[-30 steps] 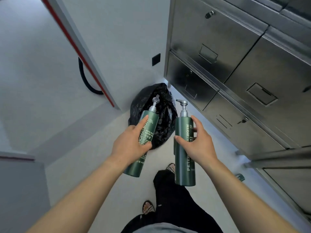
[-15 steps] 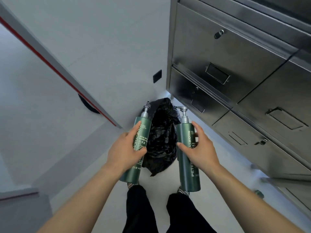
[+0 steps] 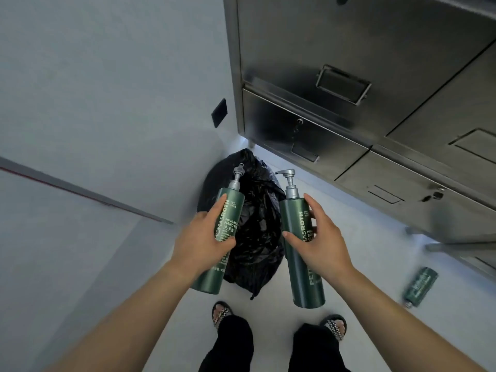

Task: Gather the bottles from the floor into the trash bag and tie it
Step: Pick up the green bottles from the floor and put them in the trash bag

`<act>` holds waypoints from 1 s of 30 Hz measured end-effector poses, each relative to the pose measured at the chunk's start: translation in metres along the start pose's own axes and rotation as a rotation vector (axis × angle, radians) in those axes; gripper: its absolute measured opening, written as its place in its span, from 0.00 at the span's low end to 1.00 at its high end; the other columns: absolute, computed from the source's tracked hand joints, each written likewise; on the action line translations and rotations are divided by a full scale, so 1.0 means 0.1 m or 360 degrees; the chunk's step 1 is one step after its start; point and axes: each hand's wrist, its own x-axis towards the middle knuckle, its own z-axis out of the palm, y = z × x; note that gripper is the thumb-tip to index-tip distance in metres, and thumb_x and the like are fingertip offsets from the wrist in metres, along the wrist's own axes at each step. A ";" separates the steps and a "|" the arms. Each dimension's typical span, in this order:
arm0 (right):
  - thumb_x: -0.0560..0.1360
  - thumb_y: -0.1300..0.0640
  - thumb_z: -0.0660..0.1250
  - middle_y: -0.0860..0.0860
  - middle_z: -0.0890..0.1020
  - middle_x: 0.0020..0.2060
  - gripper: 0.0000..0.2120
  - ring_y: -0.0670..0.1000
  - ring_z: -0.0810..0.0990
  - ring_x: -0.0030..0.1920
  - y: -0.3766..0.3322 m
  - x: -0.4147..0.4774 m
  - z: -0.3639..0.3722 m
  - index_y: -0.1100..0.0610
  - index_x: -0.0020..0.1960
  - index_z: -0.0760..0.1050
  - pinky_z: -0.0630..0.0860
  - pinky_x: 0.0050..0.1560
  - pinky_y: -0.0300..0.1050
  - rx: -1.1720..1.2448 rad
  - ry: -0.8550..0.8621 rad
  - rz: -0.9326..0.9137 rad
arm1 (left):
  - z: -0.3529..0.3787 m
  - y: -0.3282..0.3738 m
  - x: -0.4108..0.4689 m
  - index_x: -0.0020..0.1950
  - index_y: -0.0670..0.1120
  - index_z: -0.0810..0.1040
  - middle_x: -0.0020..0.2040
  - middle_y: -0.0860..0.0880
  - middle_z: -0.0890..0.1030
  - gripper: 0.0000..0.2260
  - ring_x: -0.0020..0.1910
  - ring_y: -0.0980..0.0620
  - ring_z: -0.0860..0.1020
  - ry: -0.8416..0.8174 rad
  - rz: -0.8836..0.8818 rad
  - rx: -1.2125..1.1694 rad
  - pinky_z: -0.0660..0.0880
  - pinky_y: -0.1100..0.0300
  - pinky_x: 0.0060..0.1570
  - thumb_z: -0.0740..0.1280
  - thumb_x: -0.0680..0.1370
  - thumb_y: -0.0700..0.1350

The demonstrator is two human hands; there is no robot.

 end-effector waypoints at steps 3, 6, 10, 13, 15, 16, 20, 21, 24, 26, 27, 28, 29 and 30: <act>0.66 0.42 0.73 0.41 0.70 0.53 0.41 0.46 0.75 0.50 0.40 0.34 0.33 0.33 0.70 0.52 0.70 0.49 0.40 0.0022 0.0000 0.0000 | 0.44 -0.25 0.29 0.74 0.64 0.51 0.56 0.47 0.75 0.40 0.47 0.48 0.76 0.0069 -0.0019 -0.0002 0.74 0.55 0.47 0.70 0.68 0.54; 0.66 0.40 0.72 0.42 0.70 0.54 0.41 0.47 0.76 0.52 0.93 0.74 0.73 0.34 0.71 0.52 0.73 0.51 0.42 0.0054 -0.0027 -0.0012 | 1.00 -0.54 0.64 0.73 0.66 0.50 0.55 0.49 0.76 0.40 0.43 0.52 0.73 0.0140 -0.0063 0.0008 0.71 0.58 0.42 0.69 0.68 0.55; 0.66 0.39 0.73 0.42 0.70 0.55 0.41 0.48 0.76 0.54 1.75 1.27 1.32 0.34 0.71 0.52 0.72 0.52 0.42 0.0078 -0.0032 -0.0052 | 1.86 -0.91 1.17 0.73 0.66 0.48 0.51 0.51 0.74 0.40 0.43 0.52 0.73 0.0194 -0.0073 0.0027 0.69 0.58 0.40 0.69 0.68 0.57; 0.65 0.40 0.73 0.44 0.72 0.58 0.41 0.48 0.75 0.54 2.31 1.70 1.72 0.34 0.71 0.53 0.71 0.52 0.41 0.0088 0.0004 -0.0115 | 2.52 -1.13 1.58 0.74 0.65 0.46 0.50 0.51 0.72 0.40 0.43 0.52 0.72 0.0193 -0.0020 0.0058 0.67 0.58 0.40 0.68 0.70 0.57; 0.65 0.40 0.73 0.44 0.73 0.58 0.41 0.48 0.76 0.55 2.65 1.98 1.95 0.35 0.71 0.53 0.72 0.53 0.43 0.0087 0.0040 -0.0174 | 2.95 -1.25 1.85 0.75 0.64 0.45 0.53 0.49 0.72 0.39 0.44 0.50 0.73 0.0183 0.0042 0.0074 0.68 0.58 0.39 0.67 0.71 0.56; 0.65 0.40 0.73 0.44 0.73 0.58 0.41 0.49 0.77 0.56 2.79 2.12 2.06 0.35 0.71 0.53 0.74 0.54 0.44 0.0093 0.0063 -0.0210 | 3.14 -1.32 1.98 0.75 0.64 0.45 0.54 0.49 0.72 0.39 0.44 0.50 0.73 0.0195 0.0068 0.0088 0.69 0.58 0.39 0.67 0.72 0.56; 0.65 0.38 0.72 0.46 0.73 0.65 0.41 0.52 0.76 0.59 3.28 2.60 2.43 0.35 0.71 0.53 0.76 0.58 0.53 0.0145 0.0161 -0.0336 | 3.70 -1.56 2.45 0.75 0.64 0.44 0.54 0.48 0.72 0.39 0.42 0.51 0.73 0.0271 0.0117 0.0198 0.69 0.58 0.38 0.66 0.72 0.57; 0.65 0.37 0.71 0.46 0.72 0.65 0.41 0.52 0.76 0.59 3.38 2.70 2.52 0.35 0.71 0.53 0.75 0.58 0.54 0.0158 0.0189 -0.0364 | 3.80 -1.62 2.55 0.75 0.64 0.44 0.54 0.48 0.72 0.39 0.42 0.51 0.72 0.0293 0.0118 0.0227 0.69 0.58 0.39 0.66 0.72 0.58; 0.65 0.37 0.71 0.48 0.73 0.65 0.41 0.52 0.75 0.60 3.60 2.86 2.78 0.37 0.72 0.53 0.73 0.55 0.45 0.0157 0.0234 -0.0417 | 4.08 -1.81 2.74 0.74 0.64 0.44 0.56 0.47 0.72 0.40 0.44 0.50 0.74 0.0319 0.0099 0.0295 0.69 0.58 0.38 0.66 0.71 0.58; 0.66 0.39 0.71 0.48 0.74 0.63 0.40 0.51 0.74 0.60 3.67 2.88 2.90 0.39 0.72 0.54 0.68 0.51 0.42 0.0107 0.0216 -0.0449 | 4.24 -1.91 2.79 0.74 0.63 0.44 0.57 0.45 0.72 0.40 0.46 0.47 0.76 0.0309 0.0058 0.0284 0.71 0.57 0.40 0.67 0.71 0.58; 0.66 0.39 0.71 0.48 0.74 0.63 0.40 0.50 0.74 0.60 3.68 2.85 2.93 0.39 0.72 0.54 0.67 0.50 0.41 0.0088 0.0201 -0.0448 | 4.30 -1.94 2.79 0.75 0.63 0.44 0.58 0.44 0.72 0.40 0.47 0.46 0.75 0.0284 0.0020 0.0261 0.70 0.57 0.41 0.68 0.71 0.57; 0.66 0.40 0.71 0.48 0.74 0.63 0.40 0.50 0.73 0.60 3.70 2.81 2.95 0.40 0.72 0.55 0.67 0.51 0.41 0.0085 0.0188 -0.0433 | 4.35 -1.96 2.78 0.75 0.63 0.44 0.58 0.44 0.72 0.41 0.47 0.47 0.75 0.0255 -0.0021 0.0234 0.70 0.58 0.41 0.68 0.71 0.57; 0.66 0.40 0.71 0.48 0.74 0.64 0.40 0.50 0.73 0.61 3.72 2.76 2.97 0.39 0.72 0.55 0.68 0.51 0.41 0.0095 0.0177 -0.0404 | 4.40 -1.98 2.77 0.75 0.63 0.44 0.58 0.44 0.72 0.41 0.46 0.48 0.74 0.0233 -0.0059 0.0201 0.69 0.58 0.41 0.68 0.71 0.57; 0.65 0.39 0.71 0.48 0.73 0.64 0.41 0.50 0.74 0.60 3.75 2.71 2.98 0.39 0.72 0.54 0.69 0.51 0.42 0.0109 0.0166 -0.0366 | 4.44 -2.01 2.77 0.75 0.63 0.44 0.58 0.44 0.72 0.41 0.46 0.48 0.73 0.0219 -0.0090 0.0170 0.69 0.58 0.41 0.68 0.71 0.57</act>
